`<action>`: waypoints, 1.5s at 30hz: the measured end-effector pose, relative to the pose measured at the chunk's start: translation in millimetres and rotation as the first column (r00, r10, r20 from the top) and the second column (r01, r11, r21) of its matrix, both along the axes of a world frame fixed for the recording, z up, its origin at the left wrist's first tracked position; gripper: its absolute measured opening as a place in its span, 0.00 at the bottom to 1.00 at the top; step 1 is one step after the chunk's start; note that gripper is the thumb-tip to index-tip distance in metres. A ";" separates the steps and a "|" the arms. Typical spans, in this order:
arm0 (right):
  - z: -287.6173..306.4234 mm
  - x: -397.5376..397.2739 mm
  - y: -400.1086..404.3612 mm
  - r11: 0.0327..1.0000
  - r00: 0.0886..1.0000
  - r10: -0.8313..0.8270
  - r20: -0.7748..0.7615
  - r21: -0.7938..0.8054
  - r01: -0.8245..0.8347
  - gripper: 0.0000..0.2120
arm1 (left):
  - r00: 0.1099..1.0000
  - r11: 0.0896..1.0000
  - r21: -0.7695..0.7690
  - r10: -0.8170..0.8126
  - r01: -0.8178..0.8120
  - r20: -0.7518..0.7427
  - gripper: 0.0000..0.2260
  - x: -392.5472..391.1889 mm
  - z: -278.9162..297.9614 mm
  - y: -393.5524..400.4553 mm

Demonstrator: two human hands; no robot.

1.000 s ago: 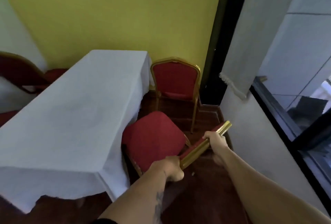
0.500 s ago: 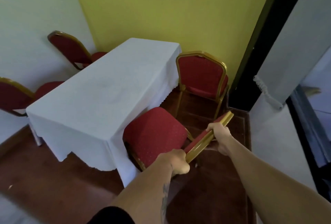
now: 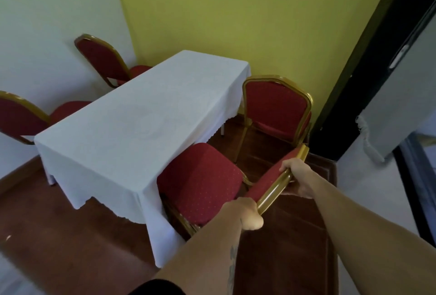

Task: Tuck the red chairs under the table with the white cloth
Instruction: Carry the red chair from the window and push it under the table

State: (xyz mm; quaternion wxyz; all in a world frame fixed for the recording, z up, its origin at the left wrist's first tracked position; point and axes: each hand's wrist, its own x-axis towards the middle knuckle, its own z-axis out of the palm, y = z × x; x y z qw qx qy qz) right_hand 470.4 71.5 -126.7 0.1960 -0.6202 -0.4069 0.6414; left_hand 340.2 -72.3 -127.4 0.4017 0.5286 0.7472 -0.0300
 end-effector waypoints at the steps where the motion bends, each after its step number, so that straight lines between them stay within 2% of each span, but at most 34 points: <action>1: -0.3 -1.2 5.1 1.000 1.000 0.008 0.008 0.004 -0.008 0.13 | 1.000 1.000 0.002 0.004 -0.004 -0.001 0.23 0.0 -0.8 4.1; 5: 1.0 -5.3 32.2 0.998 0.998 0.058 0.037 0.006 -0.058 0.12 | 1.000 1.000 0.011 0.027 -0.027 -0.007 0.23 1.8 -0.6 25.5; 13: 1.6 -32.8 107.4 0.989 0.989 0.147 -0.015 0.020 -0.147 0.11 | 0.985 0.985 -0.017 0.171 -0.171 -0.008 0.23 -4.0 6.7 89.2; 24: 3.5 -76.5 170.6 0.957 0.957 0.289 -0.035 0.028 -0.288 0.27 | 0.935 0.935 -0.038 0.351 -0.352 -0.042 0.20 -20.9 11.1 142.7; 33: -5.9 -108.8 172.7 0.970 0.969 0.242 -0.047 0.036 -0.241 0.29 | 0.943 0.937 -0.111 0.330 -0.332 -0.038 0.19 -58.9 6.2 149.7; 39: -11.2 -128.0 158.2 0.970 0.970 0.241 -0.029 0.031 -0.240 0.29 | 0.952 0.940 -0.148 0.304 -0.306 -0.038 0.22 -89.2 -3.7 137.7; 41: -10.7 -131.2 155.2 0.963 0.963 0.268 -0.015 0.041 -0.267 0.29 | 0.959 0.948 -0.150 0.281 -0.281 -0.024 0.22 -98.6 -4.5 133.8; 45: -6.6 -122.2 161.3 0.904 0.902 0.423 0.084 0.024 -0.427 0.31 | 0.983 0.956 -0.232 0.186 -0.182 -0.008 0.33 -115.0 5.4 142.3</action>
